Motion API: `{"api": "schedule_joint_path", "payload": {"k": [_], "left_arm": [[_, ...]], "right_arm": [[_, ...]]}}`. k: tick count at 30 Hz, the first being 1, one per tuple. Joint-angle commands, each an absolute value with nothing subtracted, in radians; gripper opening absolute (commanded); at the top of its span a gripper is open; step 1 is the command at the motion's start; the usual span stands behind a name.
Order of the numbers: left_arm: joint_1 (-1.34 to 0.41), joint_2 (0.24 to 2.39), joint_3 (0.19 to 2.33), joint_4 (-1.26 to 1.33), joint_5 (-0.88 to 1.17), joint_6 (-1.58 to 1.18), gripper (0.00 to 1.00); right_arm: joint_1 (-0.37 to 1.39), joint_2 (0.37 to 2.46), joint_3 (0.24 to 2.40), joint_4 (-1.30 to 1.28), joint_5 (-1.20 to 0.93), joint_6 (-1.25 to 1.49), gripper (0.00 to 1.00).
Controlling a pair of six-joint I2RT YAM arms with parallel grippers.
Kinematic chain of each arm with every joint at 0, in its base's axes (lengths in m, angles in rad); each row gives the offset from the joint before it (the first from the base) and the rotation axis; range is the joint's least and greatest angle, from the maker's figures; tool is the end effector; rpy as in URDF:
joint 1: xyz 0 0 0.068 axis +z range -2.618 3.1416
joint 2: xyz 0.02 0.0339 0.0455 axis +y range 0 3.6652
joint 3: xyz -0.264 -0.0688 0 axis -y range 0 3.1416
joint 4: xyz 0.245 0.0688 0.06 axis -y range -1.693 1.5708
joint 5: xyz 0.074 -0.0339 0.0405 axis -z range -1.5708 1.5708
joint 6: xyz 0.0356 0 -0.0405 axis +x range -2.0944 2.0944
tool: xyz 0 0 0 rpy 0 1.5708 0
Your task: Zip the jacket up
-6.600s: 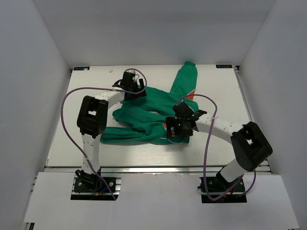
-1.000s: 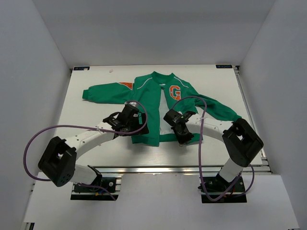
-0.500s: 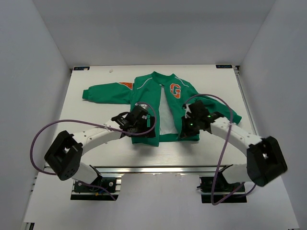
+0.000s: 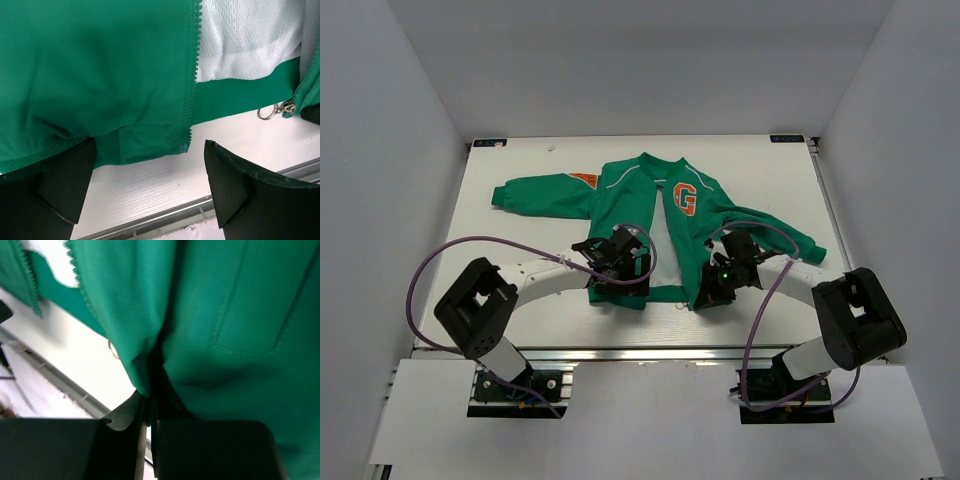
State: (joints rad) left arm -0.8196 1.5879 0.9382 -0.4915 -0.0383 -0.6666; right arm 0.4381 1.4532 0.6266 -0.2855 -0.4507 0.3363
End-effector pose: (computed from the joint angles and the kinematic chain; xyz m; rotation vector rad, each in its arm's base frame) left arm 0.2068 -0.2195 0.1774 0.2006 2.7689 -0.3706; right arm 0.2163 0.1184 0.1410 -0.2889 2.7577 0.8318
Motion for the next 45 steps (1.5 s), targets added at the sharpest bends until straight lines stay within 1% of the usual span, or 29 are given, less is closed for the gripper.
{"api": "schedule_joint_path", "payload": {"k": [1, 5, 7, 14, 18, 20, 22, 25, 30, 34, 45], "left_arm": [[-0.827, 1.585, 0.965, -0.503, -0.051, -0.683, 0.98], [-0.827, 1.597, 0.965, -0.499, -0.057, -0.689, 0.96], [-0.827, 1.606, 0.965, -0.497, -0.058, -0.689, 0.95], [-0.831, 1.658, 0.965, -0.497, -0.087, -0.709, 0.90], [-0.842, 1.686, 0.968, -0.506, -0.124, -0.727, 0.85], [-0.850, 1.693, 0.971, -0.512, -0.143, -0.732, 0.78], [-0.859, 1.710, 0.974, -0.525, -0.164, -0.732, 0.74], [-0.887, 1.738, 0.997, -0.563, -0.193, -0.738, 0.75], [-0.939, 1.741, 1.051, -0.663, -0.297, -0.784, 0.78], [-0.956, 1.743, 1.081, -0.712, -0.314, -0.819, 0.81], [-0.979, 1.761, 1.095, -0.727, -0.313, -0.857, 0.82]], "right_arm": [[0.433, 1.447, 0.635, -0.265, -0.351, 0.344, 0.00], [0.433, 1.439, 0.637, -0.273, -0.333, 0.330, 0.06], [0.434, 1.425, 0.634, -0.273, -0.330, 0.322, 0.08], [0.434, 1.404, 0.629, -0.267, -0.354, 0.325, 0.08], [0.434, 1.396, 0.627, -0.268, -0.354, 0.325, 0.08], [0.433, 1.391, 0.624, -0.268, -0.345, 0.328, 0.08], [0.434, 1.387, 0.624, -0.273, -0.331, 0.330, 0.08], [0.434, 1.382, 0.624, -0.273, -0.321, 0.330, 0.08], [0.434, 1.381, 0.624, -0.279, -0.308, 0.327, 0.08], [0.434, 1.378, 0.623, -0.278, -0.296, 0.322, 0.07], [0.434, 1.364, 0.615, -0.272, -0.295, 0.314, 0.07]]}}
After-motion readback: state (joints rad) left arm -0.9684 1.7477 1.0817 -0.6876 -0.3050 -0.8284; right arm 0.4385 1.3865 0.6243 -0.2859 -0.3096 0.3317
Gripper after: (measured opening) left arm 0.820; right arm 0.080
